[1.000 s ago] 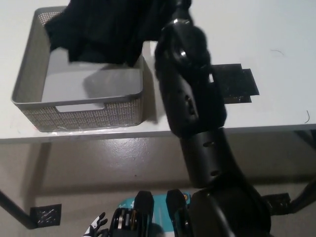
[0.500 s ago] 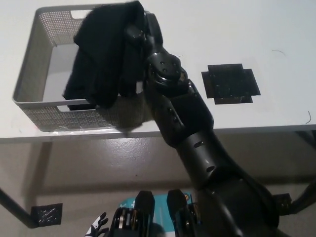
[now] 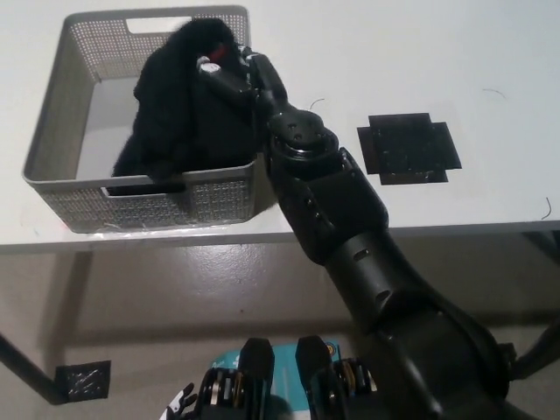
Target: Use the right hand to pick up a t shirt on the right hand side and place it into a contianer on the left side
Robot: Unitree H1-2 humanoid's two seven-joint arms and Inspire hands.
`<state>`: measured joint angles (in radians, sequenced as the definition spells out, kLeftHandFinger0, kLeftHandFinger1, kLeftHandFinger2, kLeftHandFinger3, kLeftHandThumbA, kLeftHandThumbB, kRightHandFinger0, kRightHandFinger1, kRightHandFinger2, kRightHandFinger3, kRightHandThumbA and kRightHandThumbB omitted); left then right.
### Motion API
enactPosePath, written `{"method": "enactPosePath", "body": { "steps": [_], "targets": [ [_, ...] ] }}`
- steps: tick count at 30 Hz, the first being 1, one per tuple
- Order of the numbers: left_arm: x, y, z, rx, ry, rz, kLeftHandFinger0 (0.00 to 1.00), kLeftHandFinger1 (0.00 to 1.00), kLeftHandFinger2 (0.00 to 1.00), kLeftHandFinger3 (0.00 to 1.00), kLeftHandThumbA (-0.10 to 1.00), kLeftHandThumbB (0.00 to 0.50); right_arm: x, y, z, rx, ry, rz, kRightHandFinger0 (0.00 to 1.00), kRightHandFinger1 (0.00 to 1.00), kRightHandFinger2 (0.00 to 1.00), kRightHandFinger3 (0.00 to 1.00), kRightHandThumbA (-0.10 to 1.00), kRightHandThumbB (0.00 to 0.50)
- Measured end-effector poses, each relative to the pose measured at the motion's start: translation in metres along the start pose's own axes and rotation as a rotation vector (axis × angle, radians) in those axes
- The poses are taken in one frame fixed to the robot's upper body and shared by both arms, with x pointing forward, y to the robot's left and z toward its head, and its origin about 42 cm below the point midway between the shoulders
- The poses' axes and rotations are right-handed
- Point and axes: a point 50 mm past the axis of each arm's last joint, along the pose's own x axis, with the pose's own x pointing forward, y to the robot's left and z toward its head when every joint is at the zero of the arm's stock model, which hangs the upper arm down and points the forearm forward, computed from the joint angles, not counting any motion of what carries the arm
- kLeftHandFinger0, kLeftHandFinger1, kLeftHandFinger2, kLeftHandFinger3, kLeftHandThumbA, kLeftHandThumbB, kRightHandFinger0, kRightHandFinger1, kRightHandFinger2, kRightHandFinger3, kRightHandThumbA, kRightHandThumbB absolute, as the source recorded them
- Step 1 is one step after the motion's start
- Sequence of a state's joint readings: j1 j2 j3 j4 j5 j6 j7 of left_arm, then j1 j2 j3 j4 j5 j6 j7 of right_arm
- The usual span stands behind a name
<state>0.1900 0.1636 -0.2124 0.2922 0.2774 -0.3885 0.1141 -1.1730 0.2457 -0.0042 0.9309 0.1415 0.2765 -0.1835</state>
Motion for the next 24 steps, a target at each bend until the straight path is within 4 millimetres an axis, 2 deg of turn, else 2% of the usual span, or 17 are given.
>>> {"method": "enactPosePath", "body": {
  "steps": [1, 2, 3, 6, 8, 11, 15, 16, 18, 22, 24],
  "targets": [
    [0.0, 0.0, 0.0, 0.001, 0.0, -0.002, 0.9, 0.9, 0.97, 1.0, 1.0, 0.139, -0.001, 0.003, 0.002, -0.017, -0.004, 0.026, 1.0, 1.0, 1.0, 1.0, 0.96, 0.274],
    [0.0, 0.0, 0.001, 0.002, 0.0, -0.003, 0.9, 0.9, 0.97, 1.0, 1.0, 0.127, -0.002, 0.005, 0.004, -0.027, -0.01, 0.042, 1.0, 1.0, 1.0, 1.0, 0.93, 0.279],
    [0.0, 0.0, 0.001, 0.003, 0.0, -0.004, 0.91, 0.9, 0.96, 1.0, 1.0, 0.137, -0.003, 0.006, 0.006, -0.037, -0.016, 0.058, 1.0, 1.0, 1.0, 1.0, 0.92, 0.249],
    [0.001, -0.001, 0.002, 0.007, 0.0, -0.011, 0.91, 0.9, 0.97, 1.0, 1.0, 0.136, -0.006, 0.007, 0.014, -0.063, -0.037, 0.101, 1.0, 1.0, 1.0, 1.0, 0.89, 0.222],
    [0.001, -0.002, 0.002, 0.01, 0.001, -0.014, 0.86, 0.88, 0.95, 1.0, 1.0, 0.143, -0.007, 0.002, 0.013, -0.075, -0.03, 0.111, 1.0, 1.0, 1.0, 1.0, 0.9, 0.254],
    [0.001, -0.002, 0.002, 0.011, 0.0, -0.016, 0.86, 0.88, 0.95, 1.0, 1.0, 0.155, -0.007, -0.009, 0.007, -0.101, -0.005, 0.113, 1.0, 1.0, 1.0, 1.0, 0.88, 0.291],
    [0.001, -0.002, 0.002, 0.013, 0.001, -0.014, 0.83, 0.88, 0.96, 1.0, 1.0, 0.163, -0.007, -0.024, 0.004, -0.13, 0.004, 0.113, 1.0, 1.0, 1.0, 1.0, 0.96, 0.298],
    [0.001, -0.002, 0.002, 0.013, 0.001, -0.014, 0.85, 0.88, 0.96, 1.0, 1.0, 0.164, -0.009, -0.028, 0.006, -0.154, -0.012, 0.114, 1.0, 1.0, 1.0, 1.0, 0.98, 0.305],
    [0.001, -0.002, 0.002, 0.012, 0.002, -0.009, 0.86, 0.88, 0.96, 1.0, 1.0, 0.142, -0.017, -0.033, 0.01, -0.205, -0.067, 0.115, 1.0, 1.0, 1.0, 1.0, 0.98, 0.325],
    [0.001, -0.001, 0.002, 0.012, 0.003, -0.001, 0.82, 0.87, 0.96, 1.0, 1.0, 0.183, -0.034, -0.048, 0.011, -0.298, -0.156, 0.099, 1.0, 1.0, 1.0, 1.0, 1.0, 0.308],
    [0.001, -0.001, 0.002, 0.011, 0.004, 0.004, 0.79, 0.85, 0.95, 1.0, 1.0, 0.202, -0.043, -0.057, 0.014, -0.349, -0.198, 0.089, 1.0, 1.0, 1.0, 1.0, 1.0, 0.331]
  ]
}}
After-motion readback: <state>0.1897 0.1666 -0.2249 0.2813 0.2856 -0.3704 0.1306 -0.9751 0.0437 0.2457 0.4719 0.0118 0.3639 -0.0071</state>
